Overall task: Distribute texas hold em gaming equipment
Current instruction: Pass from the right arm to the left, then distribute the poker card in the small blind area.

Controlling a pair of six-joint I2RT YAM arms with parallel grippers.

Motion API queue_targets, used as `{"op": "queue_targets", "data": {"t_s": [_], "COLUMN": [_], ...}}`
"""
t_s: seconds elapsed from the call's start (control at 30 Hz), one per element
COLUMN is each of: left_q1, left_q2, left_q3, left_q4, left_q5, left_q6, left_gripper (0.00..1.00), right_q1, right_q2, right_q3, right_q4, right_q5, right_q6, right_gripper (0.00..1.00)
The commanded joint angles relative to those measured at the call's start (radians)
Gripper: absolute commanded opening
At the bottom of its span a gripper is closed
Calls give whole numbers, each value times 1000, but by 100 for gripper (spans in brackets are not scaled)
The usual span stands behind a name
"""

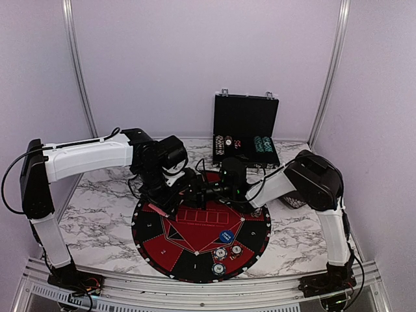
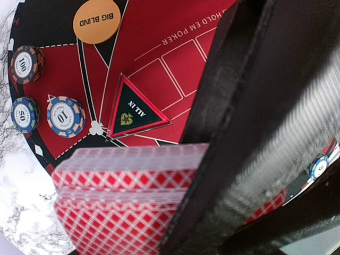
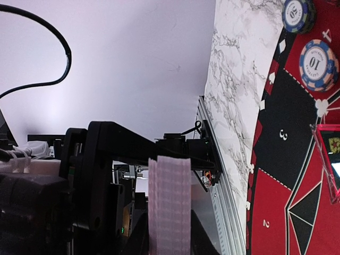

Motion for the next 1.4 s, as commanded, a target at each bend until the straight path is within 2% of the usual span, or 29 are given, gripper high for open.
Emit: {"op": "queue_targets", "data": {"t_s": [0.0, 0.27, 0.6, 0.67, 0.93, 1.37], "left_q1": [-5, -5, -4, -4, -5, -3], "left_q2": [4, -6, -12, -13, -26, -55], "left_q3": [15, 4, -15, -17, -23, -19], "left_q4": [7, 7, 7, 7, 7, 7], "left_q5": [-5, 13, 64, 65, 68, 44], "left_q6": [7, 21, 34, 35, 38, 37], "left_gripper": [66, 60, 58, 58, 57, 56], "right_q1": [-5, -5, -8, -10, -17, -20], "right_q2": [-62, -70, -104, -108, -114, -128], "right_q3": [5, 1, -4, -6, -10, 9], "right_q4": [19, -23, -98, -110, -164, -362], "right_q5": [14, 13, 3, 1, -7, 9], "right_q6": [-19, -66, -148, -159, -208, -357], "right_gripper": [7, 13, 35, 36, 37, 28]}}
